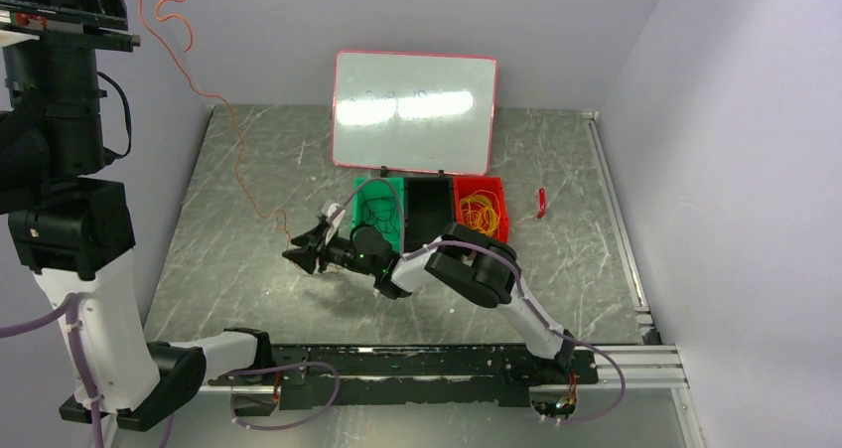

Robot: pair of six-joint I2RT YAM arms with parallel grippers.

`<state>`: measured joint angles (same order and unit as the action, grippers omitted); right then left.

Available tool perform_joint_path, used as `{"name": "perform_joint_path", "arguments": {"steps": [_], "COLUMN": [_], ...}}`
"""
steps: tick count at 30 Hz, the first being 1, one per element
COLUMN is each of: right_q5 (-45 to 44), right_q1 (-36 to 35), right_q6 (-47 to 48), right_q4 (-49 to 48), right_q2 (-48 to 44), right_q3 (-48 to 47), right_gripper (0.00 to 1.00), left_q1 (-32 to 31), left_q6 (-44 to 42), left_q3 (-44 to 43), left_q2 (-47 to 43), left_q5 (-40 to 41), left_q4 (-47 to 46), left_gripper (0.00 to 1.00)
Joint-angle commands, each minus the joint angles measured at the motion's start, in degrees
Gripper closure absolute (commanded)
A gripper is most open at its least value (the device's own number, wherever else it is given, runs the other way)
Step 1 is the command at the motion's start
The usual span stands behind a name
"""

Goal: Untangle the cables

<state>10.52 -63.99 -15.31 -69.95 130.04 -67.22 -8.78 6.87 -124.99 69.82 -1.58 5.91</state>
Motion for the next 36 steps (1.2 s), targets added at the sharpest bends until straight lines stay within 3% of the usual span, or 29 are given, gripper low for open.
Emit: {"name": "perform_joint_path", "arguments": {"steps": [1,4,14,24,36], "right_q5": [-2.13,-2.21,-3.01,-5.76,-8.17], "right_q1": [-0.26,-0.21,-0.19,-0.3,-1.19], "right_q6": [-1.07,-1.19,-1.22,-3.47,-4.86], "right_q4": [-0.71,-0.03,0.06,-1.2,2.91], "right_q2": [2.45,3.55,3.74,3.77,5.69], "right_q3": [-3.17,-5.16,-4.31,3.5,6.22], "right_gripper": [0.57,0.59,1.0,1.0,1.0], "left_q1": [0.18,0.2,0.24,0.23,0.22], "left_q6": [0.19,0.18,0.41,0.07,-0.37], "left_q3": [-0.08,-0.08,0.69,-0.39,-6.13], "left_q2": [-0.61,-0.65,-1.06,-0.67,2.34], "left_q5": [0.98,0.94,0.78,0.88,0.51], "left_q4": [0.23,0.45,0.85,0.75,-0.22], "left_gripper": [0.93,0.93,0.93,0.93,0.93]}}
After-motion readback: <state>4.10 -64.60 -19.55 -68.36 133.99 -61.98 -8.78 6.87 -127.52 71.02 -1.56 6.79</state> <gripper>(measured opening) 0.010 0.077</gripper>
